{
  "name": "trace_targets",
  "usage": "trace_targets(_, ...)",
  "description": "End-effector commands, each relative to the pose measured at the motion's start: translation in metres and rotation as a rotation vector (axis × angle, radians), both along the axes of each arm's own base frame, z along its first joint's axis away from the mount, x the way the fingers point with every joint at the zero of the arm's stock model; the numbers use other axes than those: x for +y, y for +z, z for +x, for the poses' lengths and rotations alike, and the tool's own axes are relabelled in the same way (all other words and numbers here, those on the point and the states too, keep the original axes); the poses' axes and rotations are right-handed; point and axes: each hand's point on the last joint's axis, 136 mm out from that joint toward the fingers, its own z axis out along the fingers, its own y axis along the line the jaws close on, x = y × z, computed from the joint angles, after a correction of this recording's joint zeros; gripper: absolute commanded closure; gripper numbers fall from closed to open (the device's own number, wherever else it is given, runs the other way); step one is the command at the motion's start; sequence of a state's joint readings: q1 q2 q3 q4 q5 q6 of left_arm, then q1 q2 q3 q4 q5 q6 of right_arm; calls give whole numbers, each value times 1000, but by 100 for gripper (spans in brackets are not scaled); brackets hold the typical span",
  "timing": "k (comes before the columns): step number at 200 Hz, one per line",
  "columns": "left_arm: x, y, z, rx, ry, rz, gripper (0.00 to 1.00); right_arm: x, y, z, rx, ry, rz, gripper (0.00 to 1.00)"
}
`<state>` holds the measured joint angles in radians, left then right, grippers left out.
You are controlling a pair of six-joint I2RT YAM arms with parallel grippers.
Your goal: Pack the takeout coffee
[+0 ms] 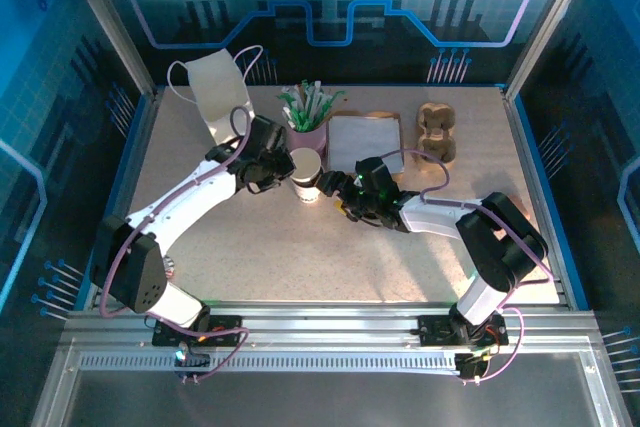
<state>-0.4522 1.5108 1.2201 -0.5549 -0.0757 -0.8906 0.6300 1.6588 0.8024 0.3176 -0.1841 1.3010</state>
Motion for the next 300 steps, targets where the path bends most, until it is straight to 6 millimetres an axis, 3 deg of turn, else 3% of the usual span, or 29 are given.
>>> trace_targets(1,-1,36,7,-73,-9,-43,100,3,3,1,-8,11,-20,14)
trace_targets(65,-2,57,17,-102,-17,-38,100,2,9,2,-8,15,-31,14)
trace_targets(104,1,87,19,-150,-29,-21,100,-2,19,3,-31,27,-58,14)
trace_targets(145,10,117,7,-207,-50,0,100,-8,46,5,-98,62,-124,12)
trace_targets(177,10,128,-17,-217,-96,19,100,-22,65,1,-155,78,-217,7)
trace_targets(226,8,110,-73,-185,-187,70,100,-80,86,-15,-239,75,-480,0)
trace_targets(262,-3,82,-114,-135,-274,125,100,-126,77,-31,-222,58,-631,0)
trace_targets(300,-15,35,-145,-57,-321,142,100,-143,58,-42,-181,101,-733,0)
